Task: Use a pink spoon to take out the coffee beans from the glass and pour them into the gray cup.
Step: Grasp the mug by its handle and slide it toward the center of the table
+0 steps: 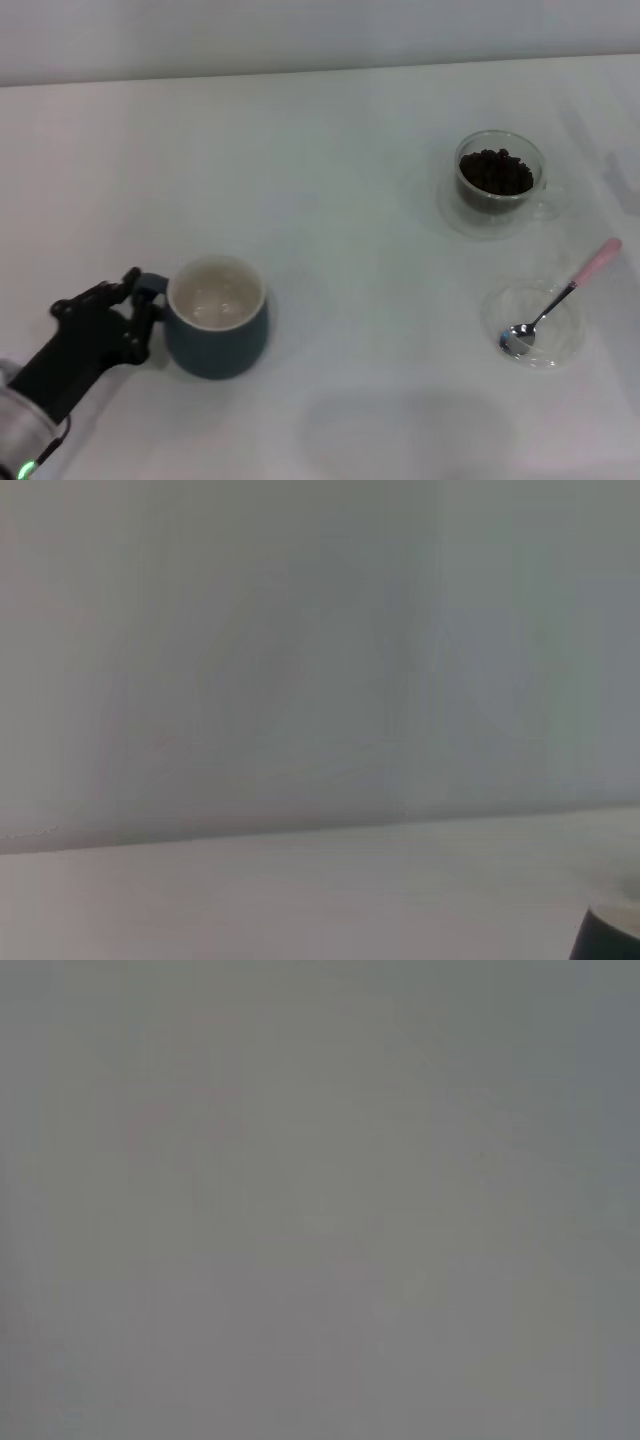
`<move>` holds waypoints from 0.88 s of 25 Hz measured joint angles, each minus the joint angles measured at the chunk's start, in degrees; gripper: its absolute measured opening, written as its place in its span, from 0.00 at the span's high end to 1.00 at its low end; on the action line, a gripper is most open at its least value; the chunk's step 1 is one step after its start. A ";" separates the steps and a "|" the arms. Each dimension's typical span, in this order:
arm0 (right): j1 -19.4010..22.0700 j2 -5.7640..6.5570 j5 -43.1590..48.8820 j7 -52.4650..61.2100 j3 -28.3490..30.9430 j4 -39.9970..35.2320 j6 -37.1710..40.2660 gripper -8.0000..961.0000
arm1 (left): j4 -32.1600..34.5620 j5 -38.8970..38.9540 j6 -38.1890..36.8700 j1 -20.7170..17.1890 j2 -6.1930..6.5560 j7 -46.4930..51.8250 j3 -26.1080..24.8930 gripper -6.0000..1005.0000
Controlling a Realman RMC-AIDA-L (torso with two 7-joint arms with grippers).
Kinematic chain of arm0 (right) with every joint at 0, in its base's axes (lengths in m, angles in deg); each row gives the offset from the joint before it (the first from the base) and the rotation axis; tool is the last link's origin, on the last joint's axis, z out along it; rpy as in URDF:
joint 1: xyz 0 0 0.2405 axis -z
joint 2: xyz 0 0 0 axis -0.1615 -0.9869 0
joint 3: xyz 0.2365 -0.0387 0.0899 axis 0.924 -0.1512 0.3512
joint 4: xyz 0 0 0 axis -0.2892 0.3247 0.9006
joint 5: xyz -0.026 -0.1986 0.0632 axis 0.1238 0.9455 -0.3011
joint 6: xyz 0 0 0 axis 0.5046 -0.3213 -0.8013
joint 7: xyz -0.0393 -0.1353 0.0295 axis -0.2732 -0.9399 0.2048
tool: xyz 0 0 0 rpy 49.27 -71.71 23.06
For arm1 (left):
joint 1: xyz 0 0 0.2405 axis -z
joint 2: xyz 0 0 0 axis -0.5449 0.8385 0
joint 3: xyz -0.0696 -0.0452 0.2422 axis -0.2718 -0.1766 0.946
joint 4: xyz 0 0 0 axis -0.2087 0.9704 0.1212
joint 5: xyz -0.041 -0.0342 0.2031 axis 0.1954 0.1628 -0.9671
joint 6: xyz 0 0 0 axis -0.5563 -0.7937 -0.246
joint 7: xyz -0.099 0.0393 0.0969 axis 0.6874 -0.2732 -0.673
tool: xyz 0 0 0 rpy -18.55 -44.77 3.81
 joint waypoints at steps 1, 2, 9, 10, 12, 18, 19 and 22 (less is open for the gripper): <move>-0.02 -0.01 0.00 0.00 0.00 0.03 -0.02 0.08 | 0.00 -0.34 -0.61 0.63 -0.04 0.09 0.30 0.83; -0.06 -0.02 0.00 0.00 0.00 0.04 -0.03 0.08 | 0.00 -0.71 -1.41 1.35 -0.06 0.45 0.77 0.83; -0.40 -0.12 0.00 0.00 0.00 0.16 -0.03 0.08 | -0.22 -2.03 -3.56 5.61 -0.09 2.02 4.60 0.84; -0.49 -0.12 0.00 0.00 0.00 0.17 -0.03 0.08 | -0.32 -2.33 -3.57 5.98 -0.07 2.05 4.80 0.84; -0.63 -0.12 0.00 0.00 0.00 0.18 -0.02 0.08 | -0.57 -2.87 -3.59 6.75 -0.03 2.15 5.15 0.84; -1.26 -0.12 0.00 0.00 0.00 0.17 0.01 0.08 | -0.72 -4.15 -4.00 8.05 0.07 3.70 5.56 0.84; -1.35 -0.12 0.00 0.00 0.00 0.17 0.02 0.08 | -0.73 -4.33 -4.26 8.33 0.10 4.21 5.71 0.84; -1.63 -0.12 0.00 0.00 0.00 0.17 0.03 0.08 | -0.76 -5.02 -5.75 9.06 0.10 4.93 6.40 0.84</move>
